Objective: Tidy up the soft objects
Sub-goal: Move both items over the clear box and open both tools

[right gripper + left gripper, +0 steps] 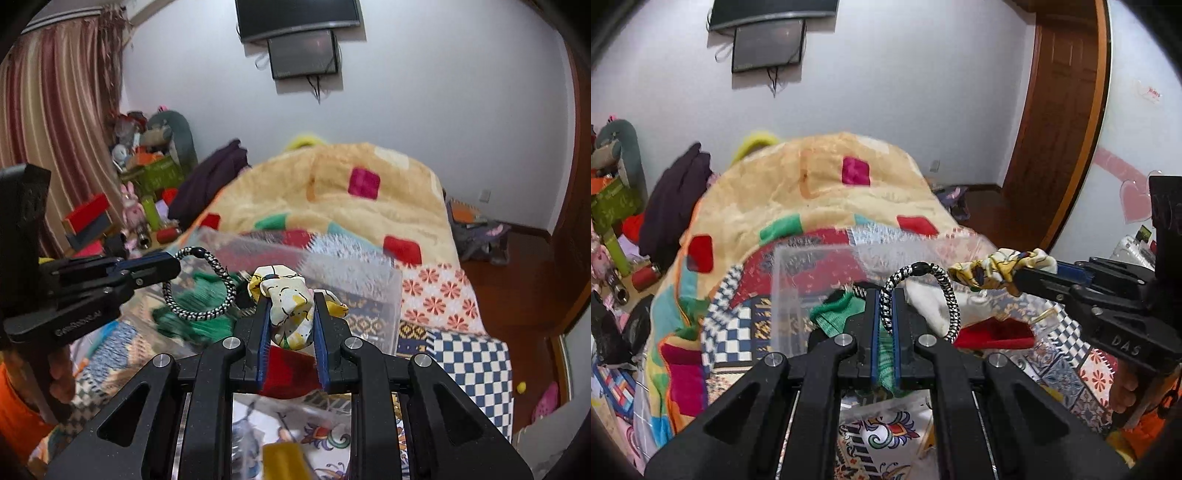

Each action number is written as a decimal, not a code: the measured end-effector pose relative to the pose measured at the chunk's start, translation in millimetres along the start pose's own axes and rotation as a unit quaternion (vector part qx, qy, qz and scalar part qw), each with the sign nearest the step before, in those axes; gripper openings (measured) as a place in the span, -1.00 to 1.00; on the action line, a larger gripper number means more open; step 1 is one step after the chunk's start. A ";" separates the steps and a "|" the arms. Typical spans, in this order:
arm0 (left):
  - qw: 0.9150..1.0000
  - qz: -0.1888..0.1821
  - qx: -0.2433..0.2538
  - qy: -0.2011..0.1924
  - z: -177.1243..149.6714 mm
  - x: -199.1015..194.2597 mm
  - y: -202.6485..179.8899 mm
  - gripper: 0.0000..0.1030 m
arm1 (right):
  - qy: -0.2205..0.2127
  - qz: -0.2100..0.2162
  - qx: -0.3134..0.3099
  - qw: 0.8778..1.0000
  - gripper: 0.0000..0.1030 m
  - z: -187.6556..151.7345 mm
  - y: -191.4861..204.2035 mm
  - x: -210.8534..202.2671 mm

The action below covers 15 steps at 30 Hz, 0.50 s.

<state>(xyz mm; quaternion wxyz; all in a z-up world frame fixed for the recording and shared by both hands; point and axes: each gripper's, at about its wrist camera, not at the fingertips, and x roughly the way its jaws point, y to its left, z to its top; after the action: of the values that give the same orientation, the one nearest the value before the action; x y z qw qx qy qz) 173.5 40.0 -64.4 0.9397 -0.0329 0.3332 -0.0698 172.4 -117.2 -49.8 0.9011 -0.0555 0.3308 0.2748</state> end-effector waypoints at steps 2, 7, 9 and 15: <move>1.000 -0.003 -0.004 0.017 -4.0 13.7 2.2 -0.91 | 0.018 -0.004 0.002 1.000 -0.64 -4.9 -4.4 13.0; 0.999 -0.005 -0.014 0.044 -11.8 35.0 5.9 -0.91 | 0.053 -0.001 0.002 0.999 -0.58 -12.5 -4.9 27.5; 0.999 -0.007 -0.019 0.048 -12.5 36.5 6.2 -0.89 | 0.056 -0.003 -0.002 0.998 -0.52 -12.9 -1.8 26.6; 0.998 -0.019 -0.027 0.051 -11.9 27.3 5.1 -0.58 | 0.051 -0.001 -0.001 0.999 -0.01 -10.3 1.9 15.0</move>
<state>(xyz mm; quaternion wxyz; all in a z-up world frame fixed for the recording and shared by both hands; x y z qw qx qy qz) 187.6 40.8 -91.2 0.9185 -0.0612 0.3822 -0.0804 175.0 -111.6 -67.0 0.8831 -0.0703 0.3764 0.2711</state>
